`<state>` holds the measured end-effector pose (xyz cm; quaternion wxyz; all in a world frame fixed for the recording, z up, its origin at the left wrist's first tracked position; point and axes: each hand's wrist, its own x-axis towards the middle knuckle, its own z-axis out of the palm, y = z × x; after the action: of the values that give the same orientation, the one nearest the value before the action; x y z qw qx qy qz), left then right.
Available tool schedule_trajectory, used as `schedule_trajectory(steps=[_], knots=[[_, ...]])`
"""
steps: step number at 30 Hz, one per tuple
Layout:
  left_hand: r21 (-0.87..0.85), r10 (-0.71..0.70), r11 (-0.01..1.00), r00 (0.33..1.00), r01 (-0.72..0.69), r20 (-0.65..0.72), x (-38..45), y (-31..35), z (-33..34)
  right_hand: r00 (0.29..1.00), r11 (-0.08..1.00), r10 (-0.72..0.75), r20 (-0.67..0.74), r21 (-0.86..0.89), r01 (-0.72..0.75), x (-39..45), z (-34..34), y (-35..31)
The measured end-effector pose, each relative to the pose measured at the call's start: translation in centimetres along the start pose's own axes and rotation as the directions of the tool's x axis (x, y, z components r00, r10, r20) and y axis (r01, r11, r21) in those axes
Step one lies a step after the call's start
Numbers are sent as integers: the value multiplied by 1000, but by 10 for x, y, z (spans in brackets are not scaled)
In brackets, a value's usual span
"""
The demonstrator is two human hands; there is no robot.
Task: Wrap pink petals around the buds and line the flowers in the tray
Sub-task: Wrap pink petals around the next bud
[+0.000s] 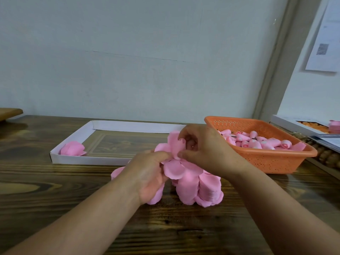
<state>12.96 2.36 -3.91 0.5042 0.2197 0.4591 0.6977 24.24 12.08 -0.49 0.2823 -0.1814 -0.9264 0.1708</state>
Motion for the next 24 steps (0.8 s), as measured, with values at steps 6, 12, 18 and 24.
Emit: schedule_trajectory(steps=[6,12,18,24], knots=[[103,23,994,1000,-22,-11,1,-2,-2,997,983,76,-30,169,-70,0,5,4],[173,63,983,998,-64,11,3,-4,-6,985,964,172,28,201,-174,4,2,11],[227,71,972,996,-56,-58,1,-2,-6,994,942,93,49,318,-104,-2,2,10],[235,30,972,991,3,-133,-2,2,-4,996,886,86,38,455,-94,-8,8,13]])
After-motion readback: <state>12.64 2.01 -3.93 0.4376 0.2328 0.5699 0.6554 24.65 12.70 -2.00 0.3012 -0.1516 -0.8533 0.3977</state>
